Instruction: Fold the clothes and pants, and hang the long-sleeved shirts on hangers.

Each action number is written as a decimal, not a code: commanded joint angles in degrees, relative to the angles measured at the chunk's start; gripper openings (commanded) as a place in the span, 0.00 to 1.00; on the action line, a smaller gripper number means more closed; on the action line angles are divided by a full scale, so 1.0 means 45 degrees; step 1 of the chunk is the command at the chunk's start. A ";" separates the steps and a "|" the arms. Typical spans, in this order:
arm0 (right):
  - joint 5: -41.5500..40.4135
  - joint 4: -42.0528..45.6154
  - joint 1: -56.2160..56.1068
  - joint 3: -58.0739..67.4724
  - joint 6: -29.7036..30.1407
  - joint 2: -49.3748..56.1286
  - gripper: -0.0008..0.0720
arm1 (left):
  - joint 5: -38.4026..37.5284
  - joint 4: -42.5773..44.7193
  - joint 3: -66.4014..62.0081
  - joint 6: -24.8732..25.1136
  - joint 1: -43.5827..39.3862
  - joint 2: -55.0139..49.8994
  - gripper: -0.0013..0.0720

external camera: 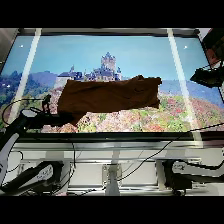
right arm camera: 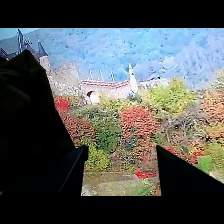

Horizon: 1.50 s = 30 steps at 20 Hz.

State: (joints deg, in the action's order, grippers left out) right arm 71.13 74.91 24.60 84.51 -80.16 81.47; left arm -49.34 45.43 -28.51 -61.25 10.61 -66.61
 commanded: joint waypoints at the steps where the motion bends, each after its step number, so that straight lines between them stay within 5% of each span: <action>1: 0.0408 -0.0102 0.0024 0.0015 -0.0034 -0.0010 0.67 | 0.0874 -0.0151 0.0136 0.0005 -0.0617 -0.0442 0.49; 4: 0.0646 -0.0019 0.0024 0.0015 -0.0034 -0.0010 0.67 | 0.0296 -0.0146 -0.0005 -0.0005 -0.0359 -0.0325 0.61; 6: 0.0636 -0.0005 0.0024 0.0015 -0.0034 -0.0010 0.67 | -0.0568 -0.0117 -0.0447 -0.0005 0.0005 -0.0029 0.93; 7: 0.0631 -0.0005 0.0024 0.0010 -0.0034 -0.0010 0.67 | -0.1039 -0.0107 -0.0665 0.0000 0.0194 0.0141 1.00; 11: 0.0636 -0.0015 0.0024 0.0010 -0.0039 -0.0010 0.67 | -0.2686 0.0223 -0.0913 -0.0335 0.0500 0.0457 1.00; 21: 0.0636 -0.0019 0.0024 0.0010 -0.0044 -0.0010 0.67 | -0.1496 0.1792 -0.0321 -0.1219 0.0253 0.0418 0.99; 26: 0.0656 -0.0024 0.0024 0.0010 -0.0049 -0.0010 0.67 | -0.1030 0.0884 -0.0228 -0.1103 0.0253 -0.1025 0.87; 28: 0.0758 -0.0024 0.0024 -0.0015 -0.0049 -0.0005 0.66 | -0.0962 -0.0588 -0.0228 -0.0117 0.0151 -0.1715 0.84; 30: 0.1069 -0.0034 -0.0005 -0.0063 -0.0034 0.0005 0.65 | -0.0515 -0.1583 -0.0233 0.0495 -0.0180 -0.2142 0.56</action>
State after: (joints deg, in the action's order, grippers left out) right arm 74.65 74.83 24.67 84.40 -80.36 81.47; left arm -54.70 44.21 -29.65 -63.05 10.98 -73.01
